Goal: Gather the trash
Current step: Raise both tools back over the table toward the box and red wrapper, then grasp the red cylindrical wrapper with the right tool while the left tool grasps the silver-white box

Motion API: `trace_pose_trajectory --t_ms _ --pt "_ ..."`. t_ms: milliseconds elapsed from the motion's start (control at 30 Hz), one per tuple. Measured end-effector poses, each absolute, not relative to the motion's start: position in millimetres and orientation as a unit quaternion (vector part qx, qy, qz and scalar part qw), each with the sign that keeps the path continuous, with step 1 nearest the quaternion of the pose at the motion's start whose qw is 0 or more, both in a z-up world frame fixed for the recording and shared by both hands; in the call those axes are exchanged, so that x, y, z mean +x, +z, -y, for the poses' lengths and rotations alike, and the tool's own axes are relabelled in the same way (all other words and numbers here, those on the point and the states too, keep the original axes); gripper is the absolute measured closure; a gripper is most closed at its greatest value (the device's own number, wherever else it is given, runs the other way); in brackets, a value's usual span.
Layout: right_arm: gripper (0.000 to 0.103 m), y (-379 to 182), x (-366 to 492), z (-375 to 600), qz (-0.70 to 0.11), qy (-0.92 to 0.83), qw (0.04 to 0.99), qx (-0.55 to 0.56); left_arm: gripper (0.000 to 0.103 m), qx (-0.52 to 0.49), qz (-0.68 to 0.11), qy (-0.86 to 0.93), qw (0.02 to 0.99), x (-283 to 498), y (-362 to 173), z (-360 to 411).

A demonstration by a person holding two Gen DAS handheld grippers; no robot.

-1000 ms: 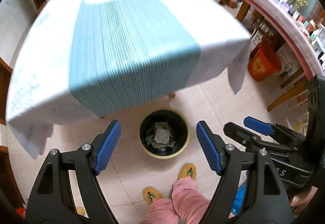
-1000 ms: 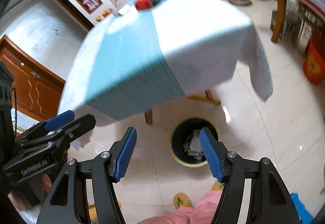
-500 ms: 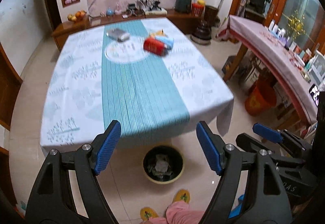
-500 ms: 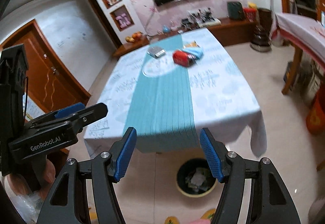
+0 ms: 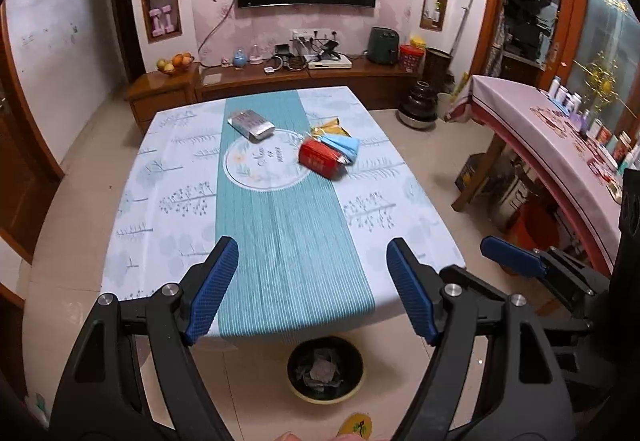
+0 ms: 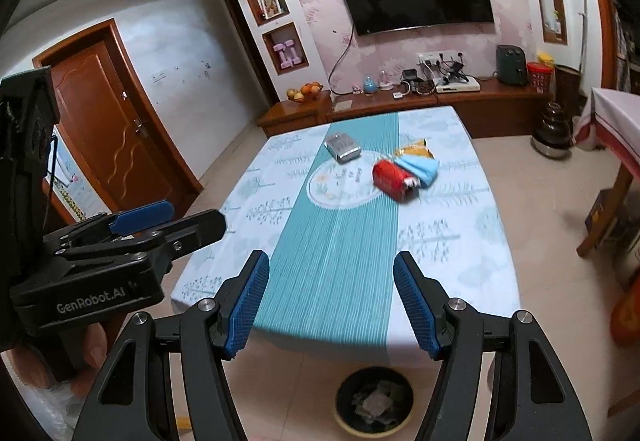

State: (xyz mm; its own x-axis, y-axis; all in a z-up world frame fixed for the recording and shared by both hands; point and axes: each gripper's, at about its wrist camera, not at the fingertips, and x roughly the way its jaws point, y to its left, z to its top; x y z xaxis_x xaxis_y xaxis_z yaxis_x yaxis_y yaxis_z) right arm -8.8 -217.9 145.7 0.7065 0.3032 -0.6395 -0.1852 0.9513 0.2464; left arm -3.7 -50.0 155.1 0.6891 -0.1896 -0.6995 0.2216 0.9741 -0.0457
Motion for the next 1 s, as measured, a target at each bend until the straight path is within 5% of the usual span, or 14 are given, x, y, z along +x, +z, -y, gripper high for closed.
trace_pose_trajectory --t_ms 533,1000 --pt "0.037 104 195 232 -0.394 0.101 0.912 0.059 0.029 0.051 -0.415 -0.102 0.903 166 136 31" --pt "0.040 -50 395 199 -0.525 0.065 0.849 -0.023 0.029 0.092 -0.494 -0.178 0.846 383 31 1"
